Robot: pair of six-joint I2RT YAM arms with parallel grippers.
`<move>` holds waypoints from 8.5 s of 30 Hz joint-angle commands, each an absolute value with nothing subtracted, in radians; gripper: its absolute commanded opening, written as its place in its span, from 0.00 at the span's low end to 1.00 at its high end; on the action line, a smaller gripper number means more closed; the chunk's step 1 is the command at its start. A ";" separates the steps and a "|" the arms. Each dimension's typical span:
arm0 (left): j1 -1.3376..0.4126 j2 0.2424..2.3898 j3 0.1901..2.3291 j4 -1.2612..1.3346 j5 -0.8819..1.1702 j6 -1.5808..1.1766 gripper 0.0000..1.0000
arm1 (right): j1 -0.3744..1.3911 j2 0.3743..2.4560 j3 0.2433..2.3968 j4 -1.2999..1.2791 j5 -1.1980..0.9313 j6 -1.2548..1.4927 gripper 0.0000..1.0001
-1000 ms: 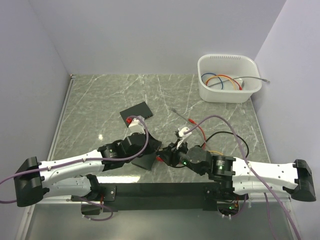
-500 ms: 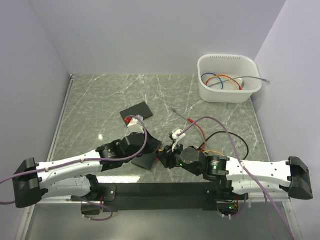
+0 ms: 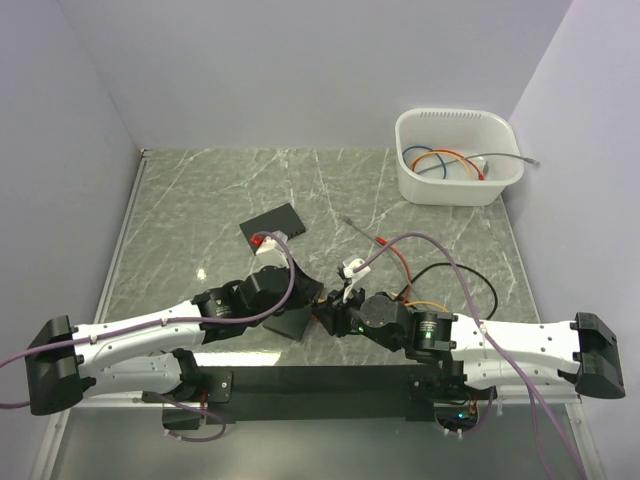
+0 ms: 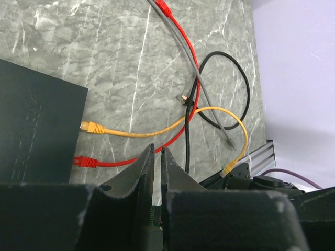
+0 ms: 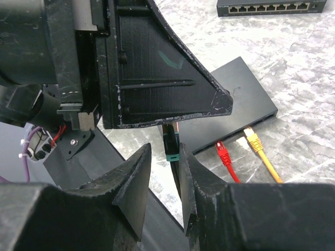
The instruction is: Insert the plug into the switch port
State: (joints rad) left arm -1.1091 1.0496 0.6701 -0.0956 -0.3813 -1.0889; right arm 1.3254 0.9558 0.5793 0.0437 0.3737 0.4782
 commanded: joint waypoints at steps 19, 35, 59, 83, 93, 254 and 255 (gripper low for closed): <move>-1.126 1.012 0.696 -0.089 -0.396 -1.098 0.01 | 1.327 0.968 0.609 0.069 0.402 0.491 0.28; -1.126 1.035 0.623 -0.110 -0.391 -1.127 0.48 | 1.327 0.913 0.584 0.008 0.436 0.521 0.00; -0.738 0.956 0.442 -0.042 -0.198 -0.959 0.64 | 1.335 1.252 0.581 -0.100 0.387 0.684 0.00; -0.667 1.270 0.295 0.489 0.024 -0.850 0.60 | 1.384 1.491 0.716 -0.086 0.408 0.638 0.00; -0.669 1.402 0.314 0.598 0.074 -0.851 0.56 | 1.384 1.499 0.744 -0.081 0.410 0.600 0.00; -1.316 0.597 0.117 -0.259 -0.587 -1.531 0.66 | 1.287 1.378 0.681 0.557 0.433 0.348 0.38; -1.316 0.580 0.115 -0.280 -0.594 -1.535 0.67 | 1.285 1.365 0.667 0.549 0.436 0.360 0.44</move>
State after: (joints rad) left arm -1.2781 0.6426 0.0856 -0.1562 -0.7532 -1.4208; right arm 1.3090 1.4548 0.6727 0.2119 0.3031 0.3027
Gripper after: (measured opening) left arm 0.662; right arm 0.403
